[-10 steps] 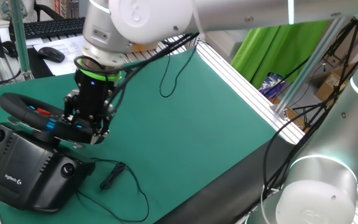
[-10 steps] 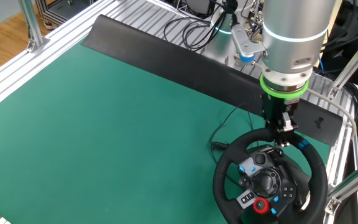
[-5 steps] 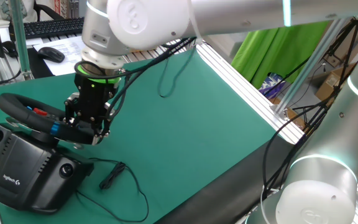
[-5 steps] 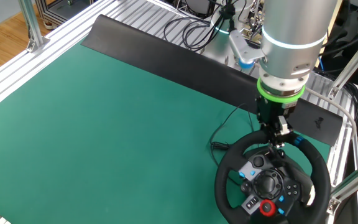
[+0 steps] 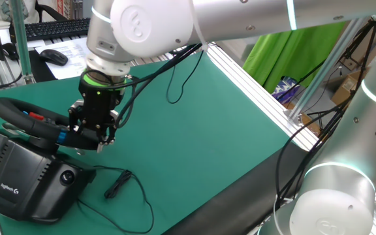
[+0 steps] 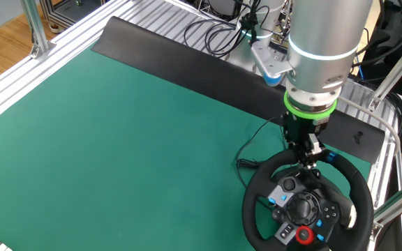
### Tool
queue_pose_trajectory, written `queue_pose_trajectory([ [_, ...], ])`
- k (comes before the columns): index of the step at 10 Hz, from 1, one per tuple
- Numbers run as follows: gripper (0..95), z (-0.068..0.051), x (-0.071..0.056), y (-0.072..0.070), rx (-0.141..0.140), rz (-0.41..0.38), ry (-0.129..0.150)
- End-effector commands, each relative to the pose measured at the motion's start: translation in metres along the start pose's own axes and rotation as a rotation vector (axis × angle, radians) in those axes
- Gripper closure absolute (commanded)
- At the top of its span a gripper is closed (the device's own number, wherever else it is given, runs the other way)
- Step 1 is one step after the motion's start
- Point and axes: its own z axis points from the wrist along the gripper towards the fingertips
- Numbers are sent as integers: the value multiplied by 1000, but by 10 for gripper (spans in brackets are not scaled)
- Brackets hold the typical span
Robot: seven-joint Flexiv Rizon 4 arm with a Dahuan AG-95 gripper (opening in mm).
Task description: Rotate the steering wheel 90 degrees counterclockwise
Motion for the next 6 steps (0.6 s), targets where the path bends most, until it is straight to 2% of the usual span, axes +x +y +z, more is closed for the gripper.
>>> queue_pose_trajectory([
  [1, 950, 4, 0, 2, -3, -2, 1],
  [2, 950, 3, 0, 2, -1, 1, -1],
  [3, 570, 2, 0, 3, 1, 8, -2],
  [5, 190, 1, 1, 3, 24, 44, -25],
  [6, 190, -3, 5, 4, 21, 55, -22],
])
